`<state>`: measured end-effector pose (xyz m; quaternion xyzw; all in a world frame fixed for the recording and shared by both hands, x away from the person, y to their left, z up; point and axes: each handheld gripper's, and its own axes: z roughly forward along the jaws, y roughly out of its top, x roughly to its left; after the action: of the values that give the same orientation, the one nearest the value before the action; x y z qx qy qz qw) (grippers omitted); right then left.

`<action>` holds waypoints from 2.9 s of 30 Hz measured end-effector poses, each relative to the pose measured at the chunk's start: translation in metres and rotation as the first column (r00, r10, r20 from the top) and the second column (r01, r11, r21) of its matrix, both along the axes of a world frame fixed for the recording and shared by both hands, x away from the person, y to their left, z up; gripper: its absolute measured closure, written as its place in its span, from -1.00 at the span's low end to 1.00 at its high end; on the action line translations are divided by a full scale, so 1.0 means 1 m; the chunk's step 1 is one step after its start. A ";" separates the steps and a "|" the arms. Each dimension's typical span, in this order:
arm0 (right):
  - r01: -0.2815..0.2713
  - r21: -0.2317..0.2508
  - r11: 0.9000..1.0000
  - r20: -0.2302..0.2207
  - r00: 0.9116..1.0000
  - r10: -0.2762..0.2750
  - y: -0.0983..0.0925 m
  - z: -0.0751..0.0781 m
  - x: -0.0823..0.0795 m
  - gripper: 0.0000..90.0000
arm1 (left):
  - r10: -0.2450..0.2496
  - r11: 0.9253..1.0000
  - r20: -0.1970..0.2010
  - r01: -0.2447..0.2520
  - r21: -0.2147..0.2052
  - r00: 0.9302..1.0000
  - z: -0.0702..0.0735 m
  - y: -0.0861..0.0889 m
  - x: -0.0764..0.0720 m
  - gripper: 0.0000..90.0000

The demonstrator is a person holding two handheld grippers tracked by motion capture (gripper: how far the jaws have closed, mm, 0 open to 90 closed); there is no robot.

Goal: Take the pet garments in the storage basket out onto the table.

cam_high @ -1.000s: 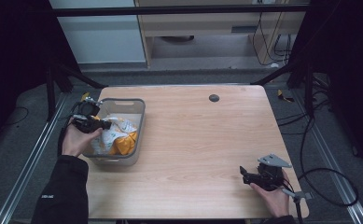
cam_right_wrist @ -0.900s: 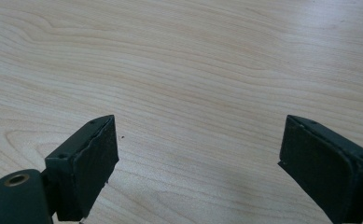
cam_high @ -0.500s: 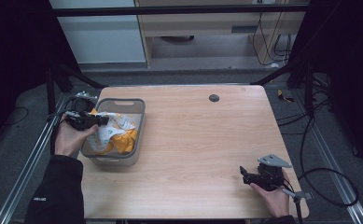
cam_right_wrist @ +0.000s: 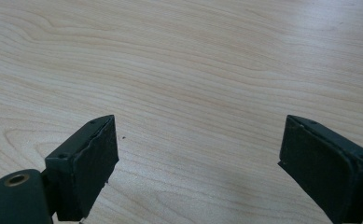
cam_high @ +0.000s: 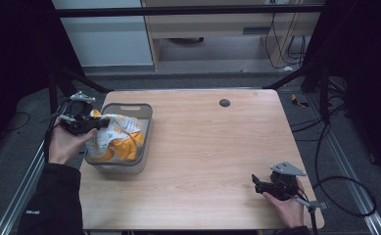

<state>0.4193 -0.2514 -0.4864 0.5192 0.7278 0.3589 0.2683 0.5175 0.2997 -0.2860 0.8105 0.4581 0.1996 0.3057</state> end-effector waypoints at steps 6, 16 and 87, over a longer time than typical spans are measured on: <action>0.001 0.009 1.000 -0.002 1.000 -0.001 0.000 0.001 -0.001 -0.75 | -0.031 0.999 0.015 0.030 0.009 0.999 0.009 -0.007 -0.006 0.80; 0.003 0.006 1.000 0.000 1.000 -0.003 0.000 0.001 -0.001 -0.75 | -0.100 0.995 0.026 0.100 0.009 0.995 0.022 -0.023 -0.016 0.80; -0.001 0.005 1.000 0.019 1.000 0.001 -0.001 0.001 -0.001 -0.76 | -0.508 0.848 -0.095 0.517 0.116 0.856 -0.008 -0.188 -0.021 0.79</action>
<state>0.4183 -0.2526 -0.4853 0.5162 0.7245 0.3658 0.2737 0.4969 0.1117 -0.2942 0.9280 0.2195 0.1172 0.2772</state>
